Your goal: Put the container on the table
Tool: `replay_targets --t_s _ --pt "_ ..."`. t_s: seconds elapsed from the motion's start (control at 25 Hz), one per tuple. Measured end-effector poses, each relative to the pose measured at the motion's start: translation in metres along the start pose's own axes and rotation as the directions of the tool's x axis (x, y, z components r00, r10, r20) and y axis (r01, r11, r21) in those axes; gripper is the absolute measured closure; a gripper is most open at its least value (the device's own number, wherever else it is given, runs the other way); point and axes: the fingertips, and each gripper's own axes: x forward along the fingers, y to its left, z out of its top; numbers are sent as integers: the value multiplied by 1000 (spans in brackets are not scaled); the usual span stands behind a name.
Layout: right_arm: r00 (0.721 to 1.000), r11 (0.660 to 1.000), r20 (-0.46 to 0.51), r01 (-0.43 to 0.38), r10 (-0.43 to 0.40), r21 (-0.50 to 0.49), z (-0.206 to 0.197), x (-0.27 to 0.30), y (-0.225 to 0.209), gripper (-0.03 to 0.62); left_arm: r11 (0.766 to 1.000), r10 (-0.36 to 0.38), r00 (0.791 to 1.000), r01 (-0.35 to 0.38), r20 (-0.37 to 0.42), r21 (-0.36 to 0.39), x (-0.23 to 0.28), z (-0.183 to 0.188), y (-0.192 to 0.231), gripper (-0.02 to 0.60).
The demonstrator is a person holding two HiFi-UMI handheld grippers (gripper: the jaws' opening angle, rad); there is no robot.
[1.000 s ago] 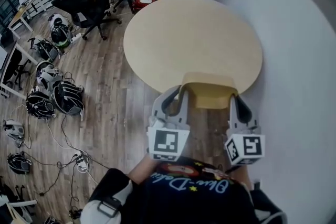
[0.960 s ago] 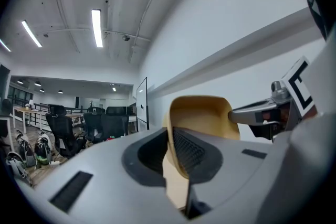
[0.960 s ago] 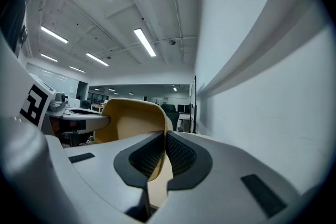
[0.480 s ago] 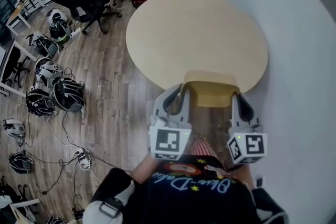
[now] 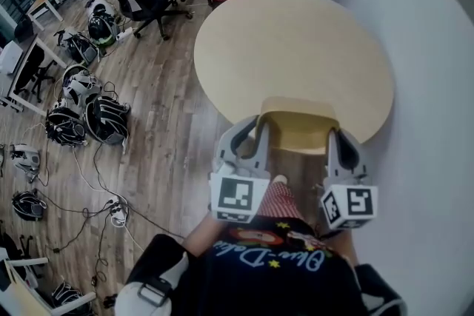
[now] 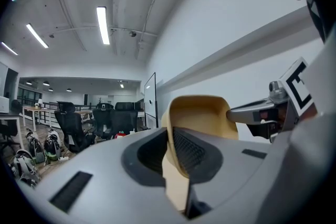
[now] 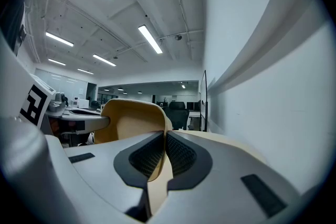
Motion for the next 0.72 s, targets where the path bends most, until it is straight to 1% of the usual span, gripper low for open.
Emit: replay_targets --t_s 0.24,0.44,0.72 --pt "999 999 1 -44 44 9 -6 36 -13 580 999 30 999 -30 -38 20 30 -7 13 551" --pt "999 999 -5 -50 51 21 -9 62 -38 580 999 32 998 -31 -49 20 63 -6 11 551" --pt "998 997 -37 -52 54 49 -29 97 -76 579 999 28 996 -25 -80 37 115 -15 6 551"
